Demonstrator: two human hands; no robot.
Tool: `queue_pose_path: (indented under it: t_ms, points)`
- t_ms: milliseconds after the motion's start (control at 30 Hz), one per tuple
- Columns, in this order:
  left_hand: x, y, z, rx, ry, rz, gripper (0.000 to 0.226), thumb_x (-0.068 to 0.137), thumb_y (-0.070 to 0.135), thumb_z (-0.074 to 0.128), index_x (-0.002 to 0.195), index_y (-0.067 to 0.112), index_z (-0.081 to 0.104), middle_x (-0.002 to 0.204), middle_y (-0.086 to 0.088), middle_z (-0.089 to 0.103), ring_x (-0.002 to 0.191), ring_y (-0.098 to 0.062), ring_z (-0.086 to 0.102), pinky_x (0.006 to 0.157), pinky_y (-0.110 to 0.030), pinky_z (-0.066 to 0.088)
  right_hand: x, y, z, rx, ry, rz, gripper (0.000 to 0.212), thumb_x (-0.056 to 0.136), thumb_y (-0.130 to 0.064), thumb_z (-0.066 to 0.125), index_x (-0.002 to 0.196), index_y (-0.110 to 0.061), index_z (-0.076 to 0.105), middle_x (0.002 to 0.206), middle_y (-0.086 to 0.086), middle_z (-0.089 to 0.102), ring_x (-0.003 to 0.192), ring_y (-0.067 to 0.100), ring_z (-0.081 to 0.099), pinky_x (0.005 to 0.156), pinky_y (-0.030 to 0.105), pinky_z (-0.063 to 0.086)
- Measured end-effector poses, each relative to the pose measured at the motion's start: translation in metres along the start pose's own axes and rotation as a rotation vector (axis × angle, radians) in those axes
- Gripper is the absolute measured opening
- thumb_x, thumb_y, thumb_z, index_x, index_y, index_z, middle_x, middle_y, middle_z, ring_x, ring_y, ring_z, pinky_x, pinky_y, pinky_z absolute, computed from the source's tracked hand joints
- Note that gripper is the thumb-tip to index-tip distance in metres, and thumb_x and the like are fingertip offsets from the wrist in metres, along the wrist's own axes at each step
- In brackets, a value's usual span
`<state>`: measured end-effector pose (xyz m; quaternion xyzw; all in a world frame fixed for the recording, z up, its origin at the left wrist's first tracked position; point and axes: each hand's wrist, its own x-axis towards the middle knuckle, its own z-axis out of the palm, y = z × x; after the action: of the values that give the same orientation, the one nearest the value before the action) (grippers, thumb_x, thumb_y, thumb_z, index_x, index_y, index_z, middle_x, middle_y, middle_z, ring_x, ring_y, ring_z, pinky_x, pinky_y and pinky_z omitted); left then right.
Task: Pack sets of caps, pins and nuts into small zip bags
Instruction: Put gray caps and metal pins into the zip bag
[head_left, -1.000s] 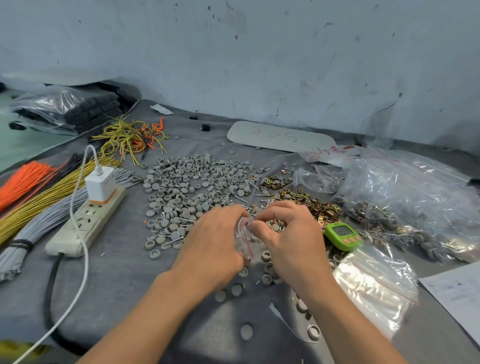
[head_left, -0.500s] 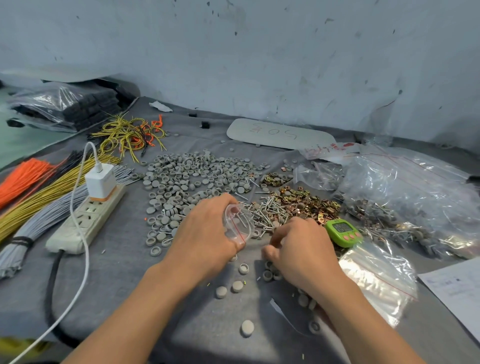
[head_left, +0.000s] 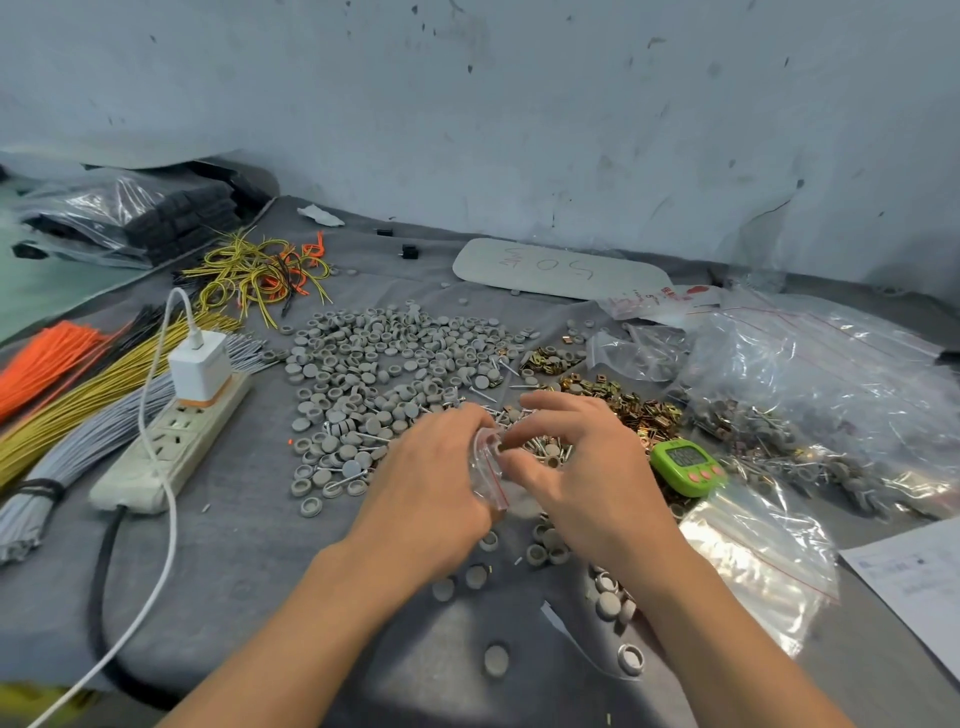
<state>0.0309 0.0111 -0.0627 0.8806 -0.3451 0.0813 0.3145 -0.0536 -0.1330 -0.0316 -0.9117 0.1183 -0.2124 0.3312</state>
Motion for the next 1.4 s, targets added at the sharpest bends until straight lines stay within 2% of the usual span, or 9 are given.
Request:
queue_pose_path:
  t_ms: [133,367,500,633,800,933,1033,1267,1400]
  points:
    - [0.001,-0.003,0.003,-0.015,-0.015,-0.005,0.044,0.073,0.027,0.077,0.102,0.042,0.048,0.095,0.020,0.053,0.089,-0.001,0.043,0.067,-0.011,0.032,0.000,-0.005,0.007,0.007,-0.077,-0.022,0.017,0.088,-0.027,0.078,0.099,-0.040,0.081,0.149,-0.019,0.054,0.143,0.006,0.037,0.119,0.032,0.025]
    - [0.006,-0.009,-0.011,-0.059,0.039,-0.089,0.047,0.073,0.042,0.085,0.103,0.043,0.049,0.098,0.022,0.056,0.093,-0.004,0.050,0.072,-0.022,0.041,0.005,0.002,-0.001,0.066,0.072,0.113,0.014,0.087,-0.028,0.079,0.078,-0.039,0.078,0.133,-0.026,0.062,0.134,0.006,0.047,0.120,0.038,0.030]
    - [0.010,-0.013,-0.022,-0.079,0.068,-0.174,0.051,0.070,0.042,0.090,0.104,0.043,0.051,0.104,0.018,0.061,0.096,-0.009,0.058,0.081,-0.032,0.046,-0.004,0.002,0.004,-0.068,-0.251,0.096,0.010,0.080,-0.031,0.078,0.073,-0.038,0.078,0.152,-0.019,0.051,0.146,0.014,0.036,0.124,0.047,0.027]
    - [0.011,-0.014,-0.024,-0.077,0.094,-0.160,0.048,0.072,0.042,0.088,0.103,0.041,0.052,0.100,0.019,0.060,0.093,-0.008,0.055,0.076,-0.029,0.039,-0.011,0.001,0.020,-0.254,-0.425,0.060,0.007,0.077,-0.038,0.079,0.080,-0.032,0.079,0.162,-0.013,0.041,0.149,0.016,0.030,0.116,0.035,0.035]
    - [0.010,-0.011,-0.022,-0.032,0.084,-0.145,0.052,0.071,0.040,0.088,0.106,0.041,0.050,0.104,0.020,0.058,0.094,-0.009,0.052,0.075,-0.029,0.037,-0.010,0.003,0.020,-0.263,-0.354,0.052,0.005,0.080,-0.031,0.076,0.080,-0.029,0.080,0.160,-0.014,0.044,0.150,0.015,0.028,0.119,0.034,0.029]
    - [0.008,-0.011,-0.017,0.002,0.073,-0.103,0.051,0.072,0.042,0.086,0.105,0.043,0.047,0.101,0.022,0.053,0.093,-0.005,0.048,0.075,-0.026,0.035,-0.006,0.001,0.007,-0.099,-0.069,0.119,0.016,0.084,-0.032,0.078,0.072,-0.041,0.072,0.158,-0.018,0.044,0.152,0.015,0.028,0.126,0.046,0.018]
    - [0.005,-0.007,-0.010,-0.019,0.054,-0.051,0.043,0.076,0.044,0.081,0.103,0.043,0.047,0.096,0.023,0.050,0.091,-0.001,0.045,0.070,-0.021,0.032,-0.002,-0.001,-0.003,0.102,0.084,0.110,0.015,0.080,-0.028,0.082,0.073,-0.040,0.076,0.152,-0.019,0.052,0.147,0.009,0.037,0.125,0.039,0.024]
    - [0.001,-0.002,0.001,-0.008,0.004,0.027,0.040,0.073,0.032,0.077,0.102,0.039,0.050,0.088,0.024,0.047,0.087,-0.002,0.040,0.066,-0.012,0.035,-0.003,-0.014,0.009,0.104,-0.086,0.105,0.028,0.083,-0.025,0.080,0.075,-0.051,0.072,0.159,-0.020,0.042,0.152,0.008,0.027,0.124,0.035,0.018]
    - [0.005,-0.004,-0.001,-0.037,0.016,-0.026,0.042,0.075,0.042,0.080,0.103,0.043,0.048,0.092,0.025,0.049,0.092,0.000,0.046,0.068,-0.013,0.034,-0.001,-0.009,0.008,0.107,-0.012,0.130,0.016,0.083,-0.030,0.081,0.081,-0.046,0.077,0.155,-0.020,0.048,0.149,0.007,0.033,0.123,0.034,0.020]
